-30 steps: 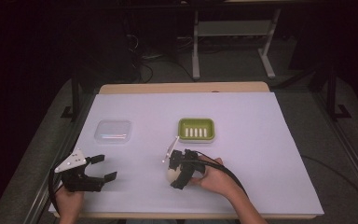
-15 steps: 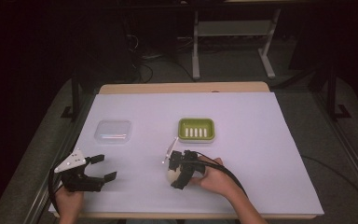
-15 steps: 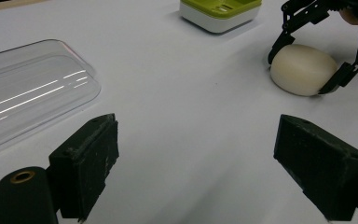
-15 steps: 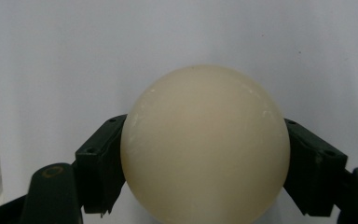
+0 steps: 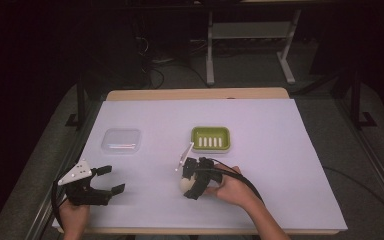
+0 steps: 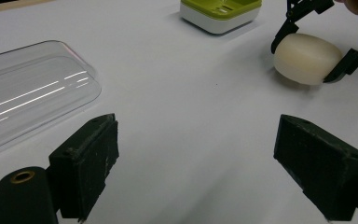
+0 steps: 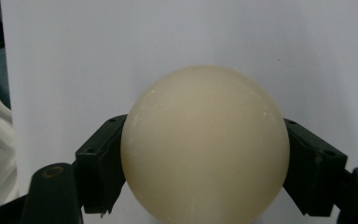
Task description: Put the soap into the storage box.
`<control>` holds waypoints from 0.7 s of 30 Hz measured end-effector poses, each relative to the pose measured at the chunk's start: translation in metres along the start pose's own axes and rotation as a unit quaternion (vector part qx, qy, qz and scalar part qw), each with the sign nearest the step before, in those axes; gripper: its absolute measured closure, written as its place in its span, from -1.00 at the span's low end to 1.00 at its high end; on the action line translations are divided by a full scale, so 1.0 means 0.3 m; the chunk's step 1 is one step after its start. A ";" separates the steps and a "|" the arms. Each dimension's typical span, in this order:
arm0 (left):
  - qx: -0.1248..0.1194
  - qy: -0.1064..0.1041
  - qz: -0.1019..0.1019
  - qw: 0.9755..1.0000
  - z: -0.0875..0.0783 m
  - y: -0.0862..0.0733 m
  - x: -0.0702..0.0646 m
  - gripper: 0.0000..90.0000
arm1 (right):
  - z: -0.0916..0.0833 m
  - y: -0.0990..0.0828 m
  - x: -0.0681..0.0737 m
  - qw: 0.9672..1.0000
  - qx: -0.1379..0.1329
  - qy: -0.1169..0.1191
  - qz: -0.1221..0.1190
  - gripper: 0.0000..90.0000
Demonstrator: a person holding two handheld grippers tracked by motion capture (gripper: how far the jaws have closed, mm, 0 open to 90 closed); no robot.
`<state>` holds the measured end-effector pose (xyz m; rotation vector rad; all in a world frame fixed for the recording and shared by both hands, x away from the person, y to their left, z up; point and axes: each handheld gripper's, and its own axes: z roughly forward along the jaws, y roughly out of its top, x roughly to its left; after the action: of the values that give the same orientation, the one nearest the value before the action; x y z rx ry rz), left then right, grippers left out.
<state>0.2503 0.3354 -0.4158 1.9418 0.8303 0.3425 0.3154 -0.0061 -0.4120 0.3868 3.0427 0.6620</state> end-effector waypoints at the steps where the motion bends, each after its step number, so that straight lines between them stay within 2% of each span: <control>1: 0.000 0.000 0.000 1.000 0.000 0.000 0.001 -0.71 | -0.006 0.001 -0.002 1.000 -0.001 -0.002 -0.002 -0.48; 12: -0.001 0.001 -0.001 1.000 -0.001 0.000 -0.001 -0.71 | -0.050 0.006 -0.028 1.000 -0.012 -0.003 0.008 -0.48; 15: -0.006 0.001 -0.002 1.000 0.000 0.001 -0.003 -0.71 | -0.061 0.006 -0.040 1.000 -0.013 -0.005 0.008 -0.48; 17: -0.005 0.001 0.003 1.000 -0.001 0.002 -0.001 -0.71 | -0.072 0.006 -0.048 1.000 -0.016 -0.005 0.011 -0.48; 21: -0.003 0.001 -0.001 1.000 -0.001 0.001 -0.002 -0.71 | -0.093 0.004 -0.067 1.000 -0.023 -0.008 0.015 -0.48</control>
<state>0.2498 0.3350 -0.4152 1.9348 0.8314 0.3453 0.3338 -0.0212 -0.3870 0.4361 3.0065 0.7262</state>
